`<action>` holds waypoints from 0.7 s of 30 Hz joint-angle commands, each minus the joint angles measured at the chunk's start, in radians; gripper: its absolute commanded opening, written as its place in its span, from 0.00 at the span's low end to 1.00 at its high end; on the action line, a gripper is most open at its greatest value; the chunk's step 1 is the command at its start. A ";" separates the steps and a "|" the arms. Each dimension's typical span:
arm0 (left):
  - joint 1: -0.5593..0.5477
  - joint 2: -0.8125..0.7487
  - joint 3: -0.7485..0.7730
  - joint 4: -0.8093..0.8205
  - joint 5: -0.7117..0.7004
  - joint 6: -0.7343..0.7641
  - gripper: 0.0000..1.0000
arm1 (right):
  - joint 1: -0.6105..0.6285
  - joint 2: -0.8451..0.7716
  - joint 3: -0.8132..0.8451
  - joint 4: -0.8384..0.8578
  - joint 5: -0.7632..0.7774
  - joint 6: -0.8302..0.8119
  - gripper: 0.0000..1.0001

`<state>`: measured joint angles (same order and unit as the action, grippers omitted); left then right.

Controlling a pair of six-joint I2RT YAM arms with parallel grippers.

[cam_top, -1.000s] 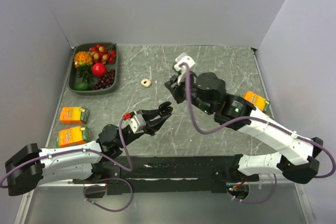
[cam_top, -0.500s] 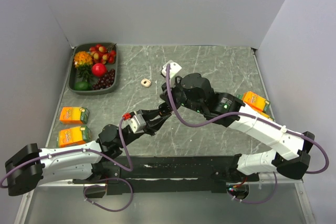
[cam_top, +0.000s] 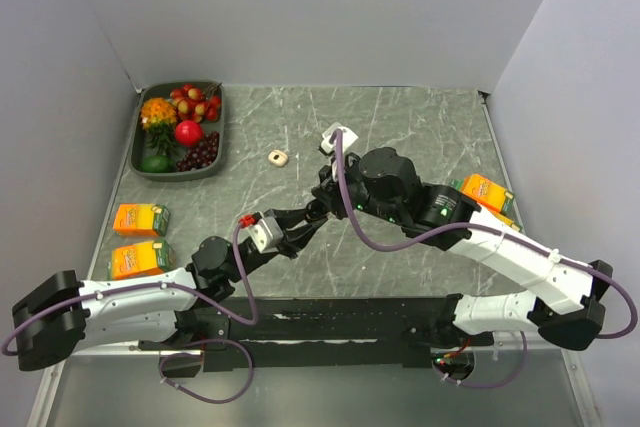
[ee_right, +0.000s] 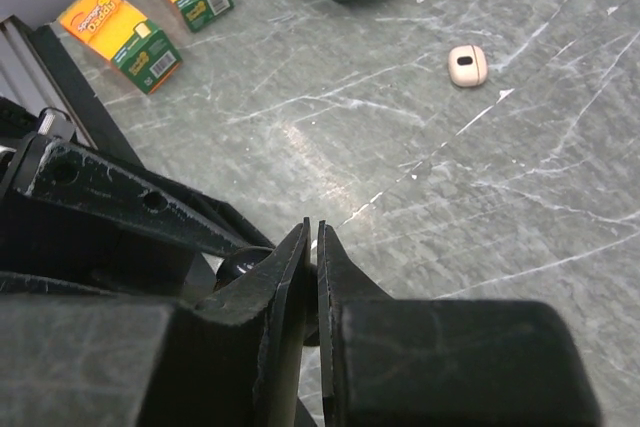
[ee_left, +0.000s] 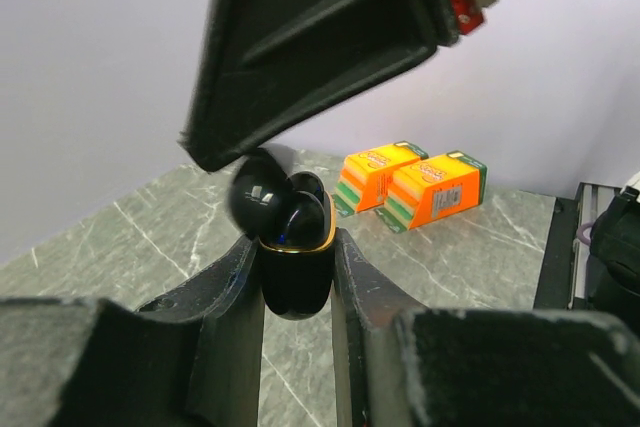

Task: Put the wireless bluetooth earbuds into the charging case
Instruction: Close the charging case.

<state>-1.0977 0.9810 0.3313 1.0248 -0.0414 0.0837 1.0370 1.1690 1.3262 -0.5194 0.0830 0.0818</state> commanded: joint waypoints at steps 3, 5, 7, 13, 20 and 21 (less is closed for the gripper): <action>-0.002 0.005 0.043 0.035 -0.003 -0.006 0.01 | 0.015 -0.075 -0.044 0.036 0.043 0.026 0.15; -0.002 0.010 0.038 0.050 -0.009 -0.019 0.01 | 0.014 -0.078 -0.027 0.030 0.037 0.018 0.15; -0.004 0.010 0.035 0.060 -0.014 -0.025 0.01 | 0.017 -0.051 0.017 -0.013 0.021 0.010 0.15; 0.013 0.056 0.067 0.021 -0.032 -0.074 0.01 | 0.012 -0.188 -0.106 0.111 0.304 0.094 0.18; 0.272 0.223 0.084 0.130 0.113 -0.511 0.01 | -0.026 -0.305 -0.220 0.139 0.377 0.142 0.22; 0.294 0.248 0.095 0.136 0.127 -0.553 0.01 | -0.028 -0.311 -0.231 0.136 0.379 0.147 0.22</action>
<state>-0.9085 1.1500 0.3763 1.0618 0.0006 -0.1852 1.0214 0.8936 1.1297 -0.4358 0.3874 0.1799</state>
